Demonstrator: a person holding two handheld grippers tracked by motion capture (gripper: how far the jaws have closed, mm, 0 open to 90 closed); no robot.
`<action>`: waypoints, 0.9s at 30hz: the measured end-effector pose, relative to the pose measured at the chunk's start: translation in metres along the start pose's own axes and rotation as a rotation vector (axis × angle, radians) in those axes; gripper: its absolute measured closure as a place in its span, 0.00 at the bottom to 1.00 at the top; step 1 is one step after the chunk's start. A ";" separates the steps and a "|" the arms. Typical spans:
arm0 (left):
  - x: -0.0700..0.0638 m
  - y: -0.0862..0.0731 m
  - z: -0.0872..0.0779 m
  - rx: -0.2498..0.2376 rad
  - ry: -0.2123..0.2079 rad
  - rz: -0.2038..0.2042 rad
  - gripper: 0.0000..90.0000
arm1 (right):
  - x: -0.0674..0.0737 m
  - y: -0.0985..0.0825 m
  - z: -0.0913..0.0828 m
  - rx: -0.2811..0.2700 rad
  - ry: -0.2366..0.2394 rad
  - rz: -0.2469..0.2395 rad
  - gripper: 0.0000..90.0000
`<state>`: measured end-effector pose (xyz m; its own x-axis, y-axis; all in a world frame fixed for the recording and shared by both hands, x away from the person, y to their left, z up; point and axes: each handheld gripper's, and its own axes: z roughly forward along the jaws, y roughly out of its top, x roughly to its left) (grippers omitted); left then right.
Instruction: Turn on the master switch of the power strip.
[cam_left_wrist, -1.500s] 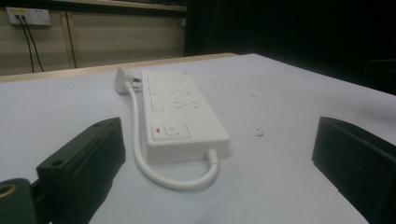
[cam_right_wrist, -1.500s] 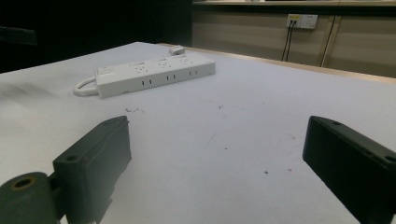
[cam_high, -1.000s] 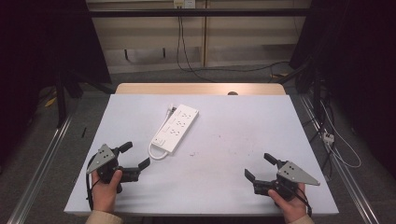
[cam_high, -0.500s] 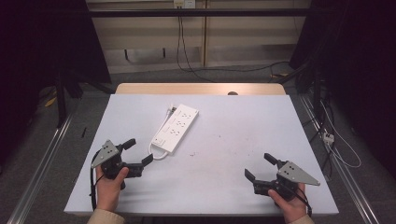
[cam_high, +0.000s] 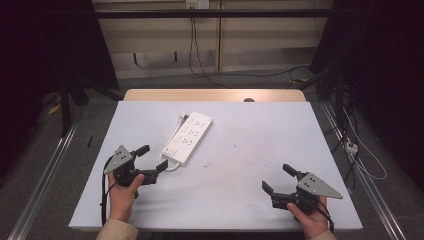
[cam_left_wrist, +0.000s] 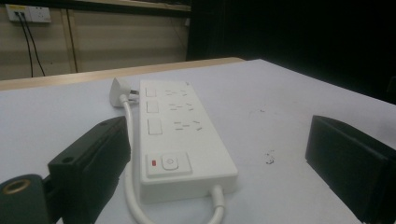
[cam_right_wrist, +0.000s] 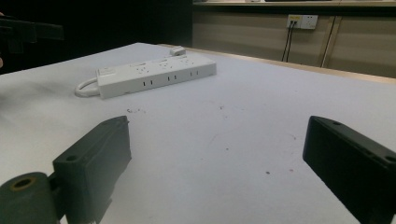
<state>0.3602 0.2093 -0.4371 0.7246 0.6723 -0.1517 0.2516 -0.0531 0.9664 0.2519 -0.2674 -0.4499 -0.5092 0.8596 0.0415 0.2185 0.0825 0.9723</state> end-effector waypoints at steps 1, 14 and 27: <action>0.000 0.000 0.001 0.000 0.001 -0.001 0.07 | 0.000 0.000 0.000 0.000 0.000 0.000 0.08; 0.000 0.003 0.011 0.001 0.003 0.010 0.11 | 0.000 0.000 0.000 -0.002 0.003 0.000 0.08; 0.001 0.005 0.021 0.020 0.013 0.009 0.13 | 0.000 0.001 0.000 -0.003 0.005 0.002 0.08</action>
<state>0.3757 0.1948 -0.4364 0.7183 0.6814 -0.1406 0.2580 -0.0732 0.9634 0.2520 -0.2674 -0.4490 -0.5130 0.8572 0.0443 0.2166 0.0793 0.9730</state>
